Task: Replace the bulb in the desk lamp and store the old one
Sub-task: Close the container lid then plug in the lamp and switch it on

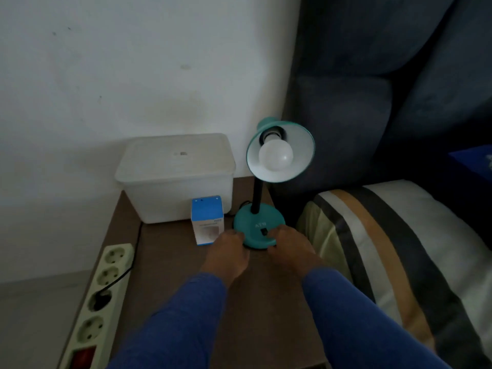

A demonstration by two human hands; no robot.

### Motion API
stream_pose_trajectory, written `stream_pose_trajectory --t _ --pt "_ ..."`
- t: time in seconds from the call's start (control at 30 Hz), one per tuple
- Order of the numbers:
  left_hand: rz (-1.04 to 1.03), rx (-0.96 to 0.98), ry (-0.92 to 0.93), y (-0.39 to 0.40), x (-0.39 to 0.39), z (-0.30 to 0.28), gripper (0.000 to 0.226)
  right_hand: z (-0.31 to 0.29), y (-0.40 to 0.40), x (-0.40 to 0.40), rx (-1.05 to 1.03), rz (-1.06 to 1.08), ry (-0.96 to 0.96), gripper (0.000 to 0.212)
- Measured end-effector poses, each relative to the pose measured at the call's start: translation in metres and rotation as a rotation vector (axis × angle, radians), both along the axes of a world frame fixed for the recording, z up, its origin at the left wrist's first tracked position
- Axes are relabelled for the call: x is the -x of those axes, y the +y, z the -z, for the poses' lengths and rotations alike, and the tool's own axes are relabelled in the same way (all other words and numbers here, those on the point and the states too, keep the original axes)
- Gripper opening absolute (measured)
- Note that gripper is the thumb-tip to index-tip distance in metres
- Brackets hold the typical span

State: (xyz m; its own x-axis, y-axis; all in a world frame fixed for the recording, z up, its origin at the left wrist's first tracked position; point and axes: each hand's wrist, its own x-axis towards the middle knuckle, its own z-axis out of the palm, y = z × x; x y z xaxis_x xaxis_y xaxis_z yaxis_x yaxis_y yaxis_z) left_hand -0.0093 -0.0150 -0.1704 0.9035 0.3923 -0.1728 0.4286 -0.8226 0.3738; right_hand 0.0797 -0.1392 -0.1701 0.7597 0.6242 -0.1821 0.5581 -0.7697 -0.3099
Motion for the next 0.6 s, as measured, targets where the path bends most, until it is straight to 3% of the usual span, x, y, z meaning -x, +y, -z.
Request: stream_pose_trajectory --t 0.33,0.6 --pt "0.026 -0.043 -0.224 -0.012 -0.007 0.072 0.070 0.069 -0.007 0.000 -0.314 0.073 -0.272 0.045" --pt "0.038 -0.097 -0.271 -0.008 -0.005 0.086 0.075 0.077 -0.008 0.006 -0.404 0.118 -0.277 0.044"
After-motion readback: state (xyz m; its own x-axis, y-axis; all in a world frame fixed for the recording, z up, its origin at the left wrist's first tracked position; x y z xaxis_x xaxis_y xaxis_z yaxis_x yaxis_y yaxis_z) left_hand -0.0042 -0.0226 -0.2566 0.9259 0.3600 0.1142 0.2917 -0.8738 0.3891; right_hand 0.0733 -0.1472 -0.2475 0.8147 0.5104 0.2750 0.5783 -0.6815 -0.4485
